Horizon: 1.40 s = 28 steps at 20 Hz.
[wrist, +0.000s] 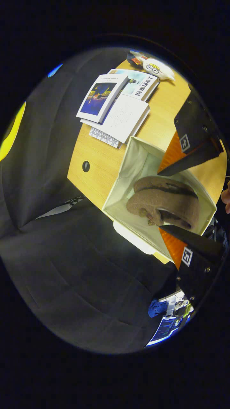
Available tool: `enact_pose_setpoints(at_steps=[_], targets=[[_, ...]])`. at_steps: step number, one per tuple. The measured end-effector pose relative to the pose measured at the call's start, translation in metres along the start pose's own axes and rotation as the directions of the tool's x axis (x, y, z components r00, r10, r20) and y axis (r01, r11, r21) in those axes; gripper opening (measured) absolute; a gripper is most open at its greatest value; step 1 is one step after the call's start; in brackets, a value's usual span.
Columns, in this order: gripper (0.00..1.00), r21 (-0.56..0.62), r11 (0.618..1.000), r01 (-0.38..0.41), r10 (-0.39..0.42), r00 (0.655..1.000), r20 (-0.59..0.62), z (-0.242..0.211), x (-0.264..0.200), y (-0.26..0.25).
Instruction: Open the storage box then place both shoes into the box .Put the left shoe in first, then the right shoe, with the right side of both shoes facing outward in a uniform manner.
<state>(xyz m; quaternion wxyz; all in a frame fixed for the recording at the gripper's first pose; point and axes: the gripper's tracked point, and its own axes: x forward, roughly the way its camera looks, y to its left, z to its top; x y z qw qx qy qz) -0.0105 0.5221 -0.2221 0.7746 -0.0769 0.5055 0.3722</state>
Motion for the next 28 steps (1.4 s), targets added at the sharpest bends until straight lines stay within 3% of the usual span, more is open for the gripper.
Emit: enact_pose_setpoints(at_steps=[3,7,11,13,17,20,23,27,28], targets=[[0.98,0.001,1.0,0.001,-0.001,0.999,0.048,0.004,-0.015,-0.006],[0.98,0.002,1.0,0.004,-0.004,0.983,0.182,0.012,-0.061,-0.021],[0.98,0.006,0.996,0.086,-0.084,0.94,0.332,0.011,-0.12,-0.057],[0.98,0.032,0.99,0.134,-0.135,0.9,0.415,0.01,-0.153,-0.077],[0.97,0.09,0.965,0.245,-0.249,0.762,0.598,0.012,-0.223,-0.123],[0.98,0.182,0.938,0.294,-0.333,0.62,0.711,0.006,-0.279,-0.147],[0.98,0.293,0.885,0.363,-0.446,0.473,0.76,-0.01,-0.33,-0.175],[0.98,0.42,0.834,0.359,-0.525,0.28,0.804,-0.032,-0.392,-0.193],[0.97,0.438,0.818,0.372,-0.544,0.253,0.8,-0.039,-0.401,-0.2]])
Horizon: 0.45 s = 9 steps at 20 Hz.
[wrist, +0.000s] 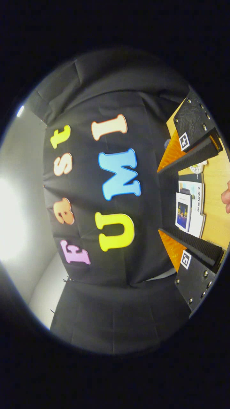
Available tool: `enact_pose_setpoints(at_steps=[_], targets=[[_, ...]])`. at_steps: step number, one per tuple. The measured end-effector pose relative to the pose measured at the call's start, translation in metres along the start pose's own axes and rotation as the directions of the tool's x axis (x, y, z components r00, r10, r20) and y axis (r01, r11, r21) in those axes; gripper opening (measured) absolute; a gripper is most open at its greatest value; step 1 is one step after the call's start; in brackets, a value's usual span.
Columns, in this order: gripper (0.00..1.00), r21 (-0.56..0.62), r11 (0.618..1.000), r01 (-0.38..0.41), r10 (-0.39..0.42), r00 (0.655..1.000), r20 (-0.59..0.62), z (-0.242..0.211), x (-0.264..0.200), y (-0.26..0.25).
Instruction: Open the storage box then place both shoes into the box .Put the left shoe in first, then the right shoe, with the right side of both shoes facing outward in a uniform manner.
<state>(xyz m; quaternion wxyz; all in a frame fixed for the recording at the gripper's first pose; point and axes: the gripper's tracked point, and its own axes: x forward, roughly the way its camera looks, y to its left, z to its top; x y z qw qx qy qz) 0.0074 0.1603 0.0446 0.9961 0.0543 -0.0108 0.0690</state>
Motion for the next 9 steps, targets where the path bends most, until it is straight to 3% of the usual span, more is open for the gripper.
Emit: enact_pose_setpoints(at_steps=[3,9], targets=[[0.97,-0.021,0.998,0.058,-0.059,0.998,-0.002,-0.003,-0.009,-0.026],[0.97,0.011,0.996,0.085,-0.085,0.996,-0.026,-0.01,-0.005,-0.074]])
